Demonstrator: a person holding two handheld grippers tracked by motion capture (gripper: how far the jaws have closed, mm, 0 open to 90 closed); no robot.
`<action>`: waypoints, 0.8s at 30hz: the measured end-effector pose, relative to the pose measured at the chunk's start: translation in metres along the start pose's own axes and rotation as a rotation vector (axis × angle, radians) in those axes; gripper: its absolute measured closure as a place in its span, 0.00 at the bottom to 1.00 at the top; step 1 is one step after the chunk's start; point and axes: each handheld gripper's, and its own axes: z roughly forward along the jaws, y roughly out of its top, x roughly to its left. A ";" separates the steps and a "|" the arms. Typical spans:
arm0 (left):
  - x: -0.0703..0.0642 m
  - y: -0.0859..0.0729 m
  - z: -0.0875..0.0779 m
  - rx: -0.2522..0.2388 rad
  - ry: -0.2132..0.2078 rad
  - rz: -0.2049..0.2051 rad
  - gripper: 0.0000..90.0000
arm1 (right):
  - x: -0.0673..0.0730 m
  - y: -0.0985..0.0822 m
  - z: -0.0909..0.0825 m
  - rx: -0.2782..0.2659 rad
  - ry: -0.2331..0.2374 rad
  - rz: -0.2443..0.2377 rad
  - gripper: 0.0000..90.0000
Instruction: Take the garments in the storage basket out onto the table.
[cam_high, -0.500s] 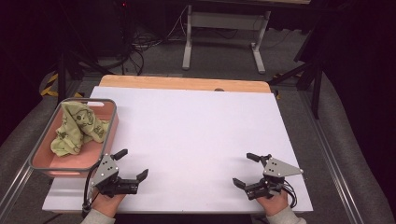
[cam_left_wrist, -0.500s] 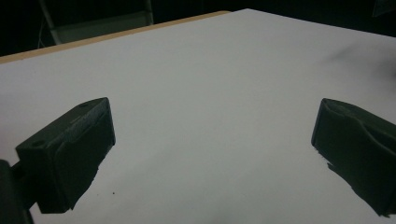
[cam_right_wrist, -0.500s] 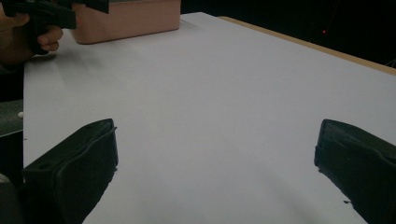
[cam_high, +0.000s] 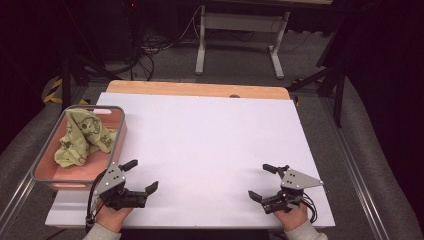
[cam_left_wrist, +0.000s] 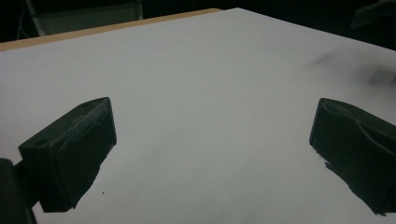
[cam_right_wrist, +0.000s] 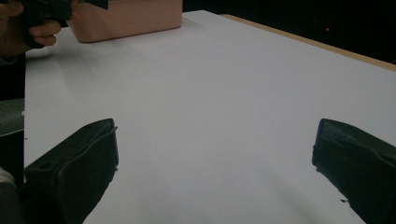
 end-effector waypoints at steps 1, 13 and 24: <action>0.000 0.001 0.000 0.002 0.006 0.000 0.02 | 0.000 0.000 0.000 0.000 0.001 -0.001 0.02; -0.005 0.013 0.001 0.091 -0.006 0.004 0.05 | 0.001 0.000 0.000 0.013 -0.002 -0.010 0.03; -0.002 0.031 -0.009 0.140 -0.024 -0.006 0.06 | 0.000 0.000 0.004 0.034 0.009 -0.007 0.03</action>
